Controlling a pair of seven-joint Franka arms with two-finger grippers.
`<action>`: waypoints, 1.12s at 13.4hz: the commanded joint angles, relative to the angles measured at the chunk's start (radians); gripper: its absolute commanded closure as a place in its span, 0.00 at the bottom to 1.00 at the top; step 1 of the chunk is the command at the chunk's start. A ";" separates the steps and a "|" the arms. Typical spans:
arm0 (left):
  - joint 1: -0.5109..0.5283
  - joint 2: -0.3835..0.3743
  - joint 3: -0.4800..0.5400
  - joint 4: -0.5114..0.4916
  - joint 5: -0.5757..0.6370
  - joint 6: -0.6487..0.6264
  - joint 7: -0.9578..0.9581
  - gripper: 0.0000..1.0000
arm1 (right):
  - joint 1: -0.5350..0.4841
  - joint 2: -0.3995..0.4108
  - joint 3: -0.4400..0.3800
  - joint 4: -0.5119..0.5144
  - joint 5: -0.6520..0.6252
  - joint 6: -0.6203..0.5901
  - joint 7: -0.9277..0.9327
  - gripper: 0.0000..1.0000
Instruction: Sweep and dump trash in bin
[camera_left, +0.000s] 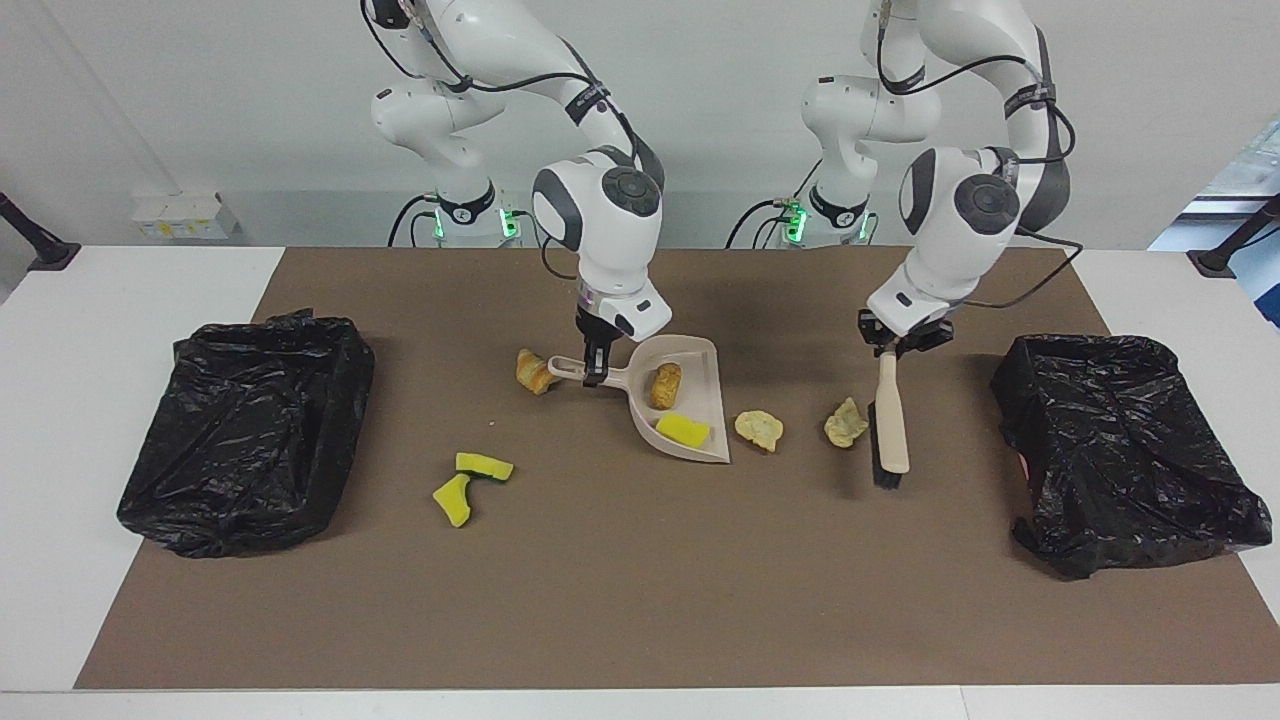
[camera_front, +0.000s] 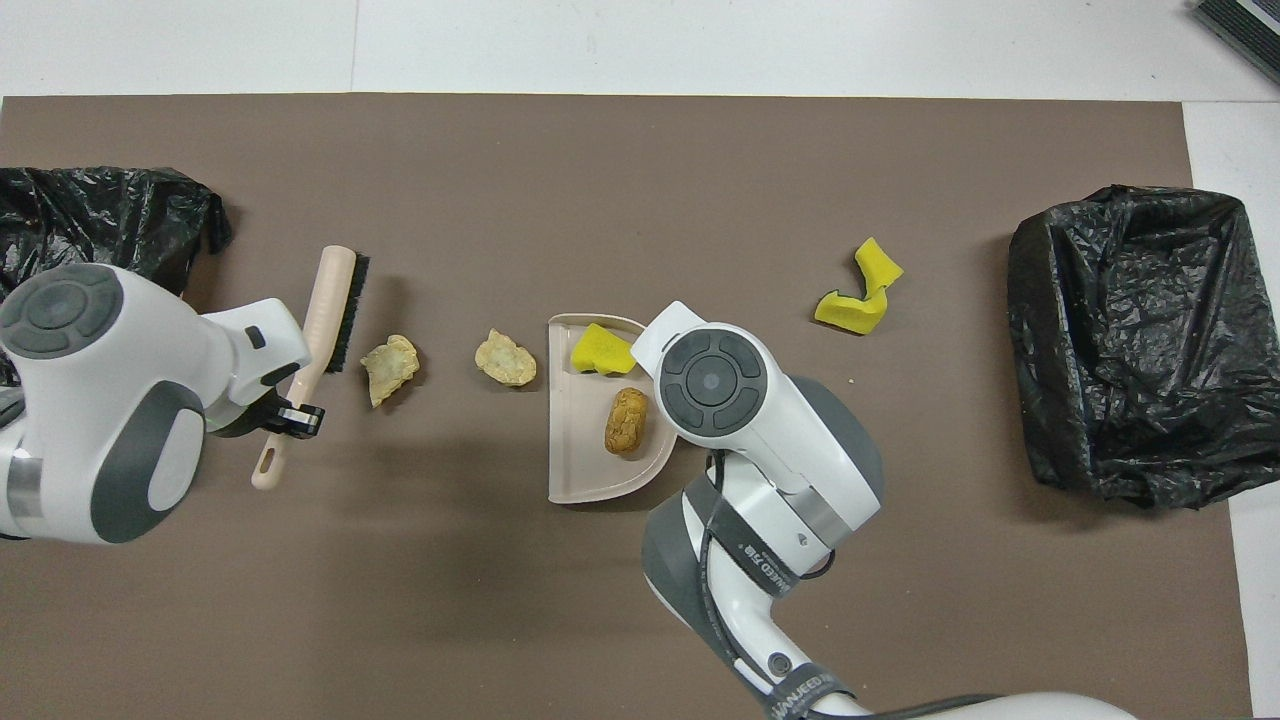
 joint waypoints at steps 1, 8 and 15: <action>0.033 0.050 -0.014 0.011 0.026 0.014 0.052 1.00 | 0.009 -0.009 0.006 -0.015 -0.021 -0.003 0.086 1.00; -0.113 0.018 -0.026 -0.084 -0.052 0.054 0.045 1.00 | 0.045 0.020 0.006 -0.009 -0.022 0.029 0.145 1.00; -0.354 -0.024 -0.030 -0.088 -0.131 -0.036 -0.064 1.00 | 0.062 0.045 0.006 -0.009 -0.021 0.075 0.205 1.00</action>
